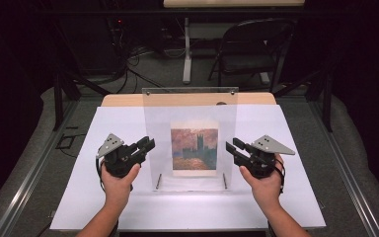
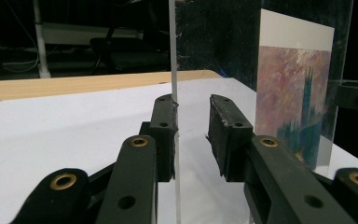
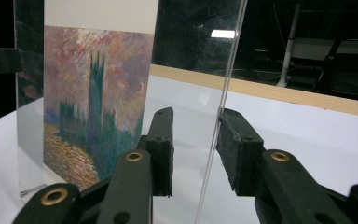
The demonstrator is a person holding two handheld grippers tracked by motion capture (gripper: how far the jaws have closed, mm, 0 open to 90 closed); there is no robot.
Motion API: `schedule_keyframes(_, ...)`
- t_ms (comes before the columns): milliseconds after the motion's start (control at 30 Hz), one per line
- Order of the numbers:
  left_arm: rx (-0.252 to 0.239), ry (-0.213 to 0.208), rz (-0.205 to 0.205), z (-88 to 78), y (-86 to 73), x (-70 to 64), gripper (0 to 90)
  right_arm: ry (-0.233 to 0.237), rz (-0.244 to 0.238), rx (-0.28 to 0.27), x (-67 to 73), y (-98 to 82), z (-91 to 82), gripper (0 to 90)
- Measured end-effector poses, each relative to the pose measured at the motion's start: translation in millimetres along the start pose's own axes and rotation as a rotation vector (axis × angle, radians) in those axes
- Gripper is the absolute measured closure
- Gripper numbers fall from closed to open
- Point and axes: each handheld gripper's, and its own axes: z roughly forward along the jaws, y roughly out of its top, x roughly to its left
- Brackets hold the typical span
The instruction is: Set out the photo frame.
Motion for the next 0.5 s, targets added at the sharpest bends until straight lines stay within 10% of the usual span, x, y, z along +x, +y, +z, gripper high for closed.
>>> schedule_keyframes(500,-0.033,-0.038,0.054,-24.5,-21.6,-14.9,69.8,0.063,-0.031,-0.024,11.9,-19.8,-27.8,68.4)
